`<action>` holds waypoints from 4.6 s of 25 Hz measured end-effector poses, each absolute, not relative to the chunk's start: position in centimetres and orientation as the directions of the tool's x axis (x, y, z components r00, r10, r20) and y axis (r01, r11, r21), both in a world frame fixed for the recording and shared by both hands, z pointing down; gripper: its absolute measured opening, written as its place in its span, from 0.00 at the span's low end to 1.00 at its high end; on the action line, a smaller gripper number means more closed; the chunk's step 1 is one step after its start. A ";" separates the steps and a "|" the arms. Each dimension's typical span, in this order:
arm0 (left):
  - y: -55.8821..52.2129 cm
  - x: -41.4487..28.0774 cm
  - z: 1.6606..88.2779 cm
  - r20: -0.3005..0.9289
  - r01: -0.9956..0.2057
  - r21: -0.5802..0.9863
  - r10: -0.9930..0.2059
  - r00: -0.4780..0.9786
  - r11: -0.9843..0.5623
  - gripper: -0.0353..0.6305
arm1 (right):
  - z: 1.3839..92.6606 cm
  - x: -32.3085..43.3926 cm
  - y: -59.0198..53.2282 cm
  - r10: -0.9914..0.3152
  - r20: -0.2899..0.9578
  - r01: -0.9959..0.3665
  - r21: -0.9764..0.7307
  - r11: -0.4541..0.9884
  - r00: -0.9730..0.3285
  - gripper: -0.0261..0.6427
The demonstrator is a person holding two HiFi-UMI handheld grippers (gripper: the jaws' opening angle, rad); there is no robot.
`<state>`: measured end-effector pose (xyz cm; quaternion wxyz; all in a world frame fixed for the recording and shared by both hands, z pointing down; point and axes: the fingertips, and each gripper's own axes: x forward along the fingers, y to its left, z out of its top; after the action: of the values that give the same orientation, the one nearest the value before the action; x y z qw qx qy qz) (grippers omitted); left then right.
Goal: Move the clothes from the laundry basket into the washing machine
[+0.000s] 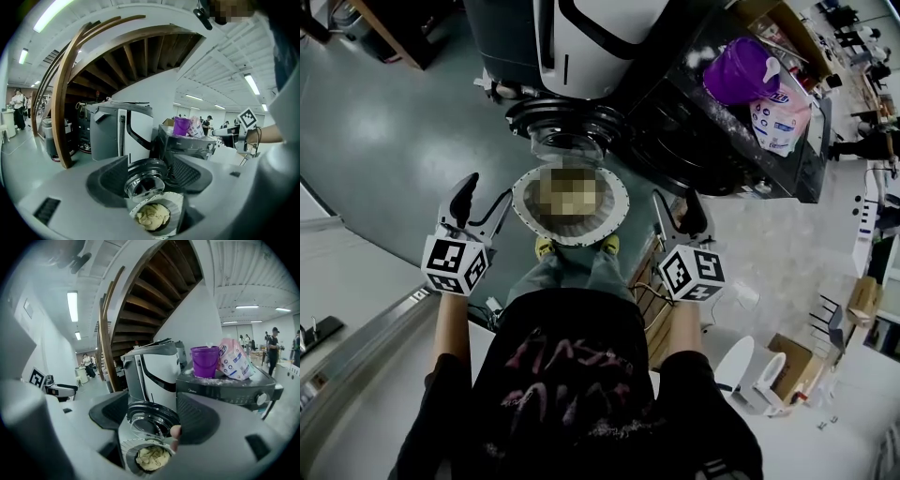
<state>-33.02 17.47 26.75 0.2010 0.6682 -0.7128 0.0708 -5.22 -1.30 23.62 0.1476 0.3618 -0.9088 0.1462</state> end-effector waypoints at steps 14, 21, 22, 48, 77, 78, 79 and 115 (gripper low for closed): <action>15.0 -29.1 29.1 0.518 -0.996 0.023 -0.853 -0.066 0.091 0.50 | 27.9 -5.6 -5.5 -0.400 0.460 -0.518 -0.163 0.840 -0.793 0.53; 13.5 -27.5 30.5 0.583 -0.999 -0.041 -0.813 0.003 -0.032 0.50 | 30.3 -6.4 -4.9 -0.279 0.521 -0.392 -0.118 0.912 -0.807 0.53; 13.3 -27.3 30.7 0.590 -0.997 -0.052 -0.807 0.016 -0.057 0.50 | 30.7 -6.5 -4.6 -0.261 0.532 -0.370 -0.108 0.923 -0.805 0.53; 12.1 -23.0 44.2 0.803 -0.877 -0.112 -0.562 0.197 -0.468 0.55 | 45.2 -8.2 0.3 0.066 0.747 0.027 -0.064 0.998 -0.661 0.55; 11.8 -20.9 74.6 0.925 -0.759 -0.069 -0.327 0.195 -0.647 0.59 | 72.8 -8.1 2.6 0.129 0.899 0.299 0.002 0.954 -0.418 0.59; 11.8 -21.0 75.4 0.928 -0.758 -0.072 -0.321 0.186 -0.648 0.59 | 73.8 -8.1 3.2 0.140 0.904 0.328 0.000 0.945 -0.404 0.59; 11.7 -21.0 76.2 0.931 -0.758 -0.077 -0.319 0.178 -0.647 0.59 | 74.8 -8.2 3.8 0.153 0.908 0.355 -0.004 0.935 -0.391 0.59; 8.3 -22.7 108.6 0.989 -0.655 -0.085 -0.146 0.038 -0.751 0.87 | 108.3 -10.9 2.9 0.044 0.995 0.449 -0.001 0.894 -0.085 0.84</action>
<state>-22.73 8.31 108.63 0.2022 0.6916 -0.2895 0.6301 -10.95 2.93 108.26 0.6543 -0.1709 -0.7202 -0.1549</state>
